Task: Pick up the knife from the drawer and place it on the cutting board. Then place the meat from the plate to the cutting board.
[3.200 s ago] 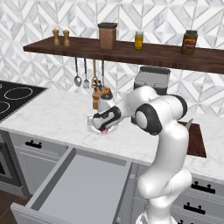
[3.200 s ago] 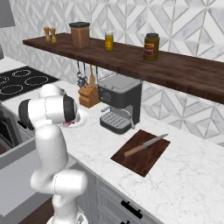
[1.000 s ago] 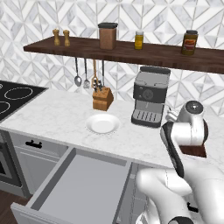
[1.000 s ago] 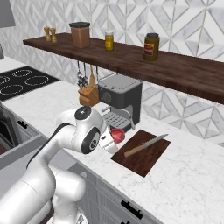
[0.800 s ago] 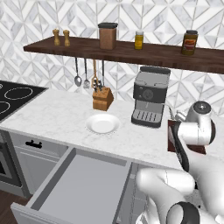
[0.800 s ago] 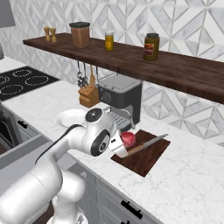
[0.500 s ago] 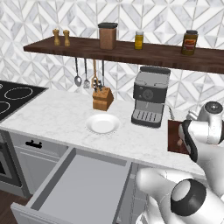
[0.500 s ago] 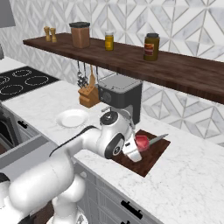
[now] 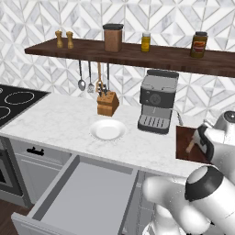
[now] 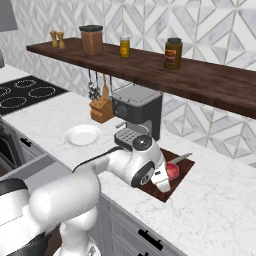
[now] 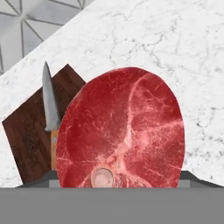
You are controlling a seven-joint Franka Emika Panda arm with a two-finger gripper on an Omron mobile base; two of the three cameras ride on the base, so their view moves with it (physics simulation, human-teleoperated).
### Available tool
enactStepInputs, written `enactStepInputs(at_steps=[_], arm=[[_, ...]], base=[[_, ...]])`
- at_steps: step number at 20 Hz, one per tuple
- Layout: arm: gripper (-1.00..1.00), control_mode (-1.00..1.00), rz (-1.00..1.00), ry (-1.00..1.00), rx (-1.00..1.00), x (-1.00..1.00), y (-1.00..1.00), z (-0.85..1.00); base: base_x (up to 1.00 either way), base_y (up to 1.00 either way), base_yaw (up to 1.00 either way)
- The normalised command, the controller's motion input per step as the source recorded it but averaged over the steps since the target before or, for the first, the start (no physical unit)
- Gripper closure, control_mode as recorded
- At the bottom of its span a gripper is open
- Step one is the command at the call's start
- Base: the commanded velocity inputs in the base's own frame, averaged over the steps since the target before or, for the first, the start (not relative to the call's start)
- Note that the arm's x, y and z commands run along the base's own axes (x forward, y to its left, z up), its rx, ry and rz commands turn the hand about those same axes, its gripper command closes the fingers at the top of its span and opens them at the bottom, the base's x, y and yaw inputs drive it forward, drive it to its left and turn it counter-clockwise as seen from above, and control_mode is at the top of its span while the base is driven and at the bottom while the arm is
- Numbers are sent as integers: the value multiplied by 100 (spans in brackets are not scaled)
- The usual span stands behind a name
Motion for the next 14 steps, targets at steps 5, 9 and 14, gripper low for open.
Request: enactStepInputs(at_steps=[5,9,14], arm=[[100,-100,0,0,0,29,1,-30],[100,-100,0,0,0,28,2,-23],[100,-100,0,1,0,24,0,-30]], base=[[0,0,0],[0,0,0],[0,0,0]])
